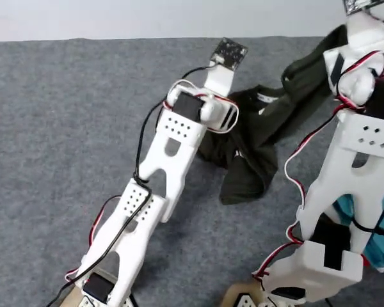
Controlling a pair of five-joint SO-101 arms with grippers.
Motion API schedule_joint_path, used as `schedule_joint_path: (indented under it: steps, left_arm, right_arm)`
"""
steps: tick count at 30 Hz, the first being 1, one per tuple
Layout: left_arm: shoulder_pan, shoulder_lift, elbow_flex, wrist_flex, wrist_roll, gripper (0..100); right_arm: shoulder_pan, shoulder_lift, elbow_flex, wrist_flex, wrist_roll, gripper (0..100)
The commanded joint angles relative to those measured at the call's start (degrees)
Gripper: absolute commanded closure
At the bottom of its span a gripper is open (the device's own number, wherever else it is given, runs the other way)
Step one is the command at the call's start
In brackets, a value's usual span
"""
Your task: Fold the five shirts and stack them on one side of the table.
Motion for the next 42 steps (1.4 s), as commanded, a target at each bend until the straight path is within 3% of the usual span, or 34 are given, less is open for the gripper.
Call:
schedule_joint_path:
  steps: [1,7,15,20,24,29,36,42]
  left_arm:
    - [1.32,1.23,-0.13,-2.55,-0.97,80]
    - [6.07,6.07,-0.22,-1.14,-3.25,80]
    - [6.86,6.33,-0.13,-0.44,-4.04,81]
    - [9.23,6.51,-0.13,1.49,-14.07,100]
    - [8.97,6.33,-0.40,3.60,-13.27,100]
    - [5.80,1.49,-2.86,9.93,-12.66,100]
    - [-3.69,-15.56,-2.33,10.02,-12.57,100]
    - [-4.92,-19.69,-2.24,10.11,-12.57,100]
  right_arm:
    - [0.40,-3.30,-3.69,1.10,-0.88,98.9]
    - [-2.86,-3.82,-3.78,2.42,-0.88,98.9]
    - [-3.65,-3.91,-3.96,2.86,-0.79,98.9]
    - [-3.65,-3.91,-4.04,2.77,-0.79,98.9]
    - [-3.65,-3.91,-4.04,2.59,-0.79,98.9]
    - [-3.38,-3.82,-4.04,2.33,-0.79,98.9]
    - [-3.30,-3.65,-4.04,2.33,-0.53,98.9]
    - [-3.47,-3.38,-3.87,2.33,-0.79,98.9]
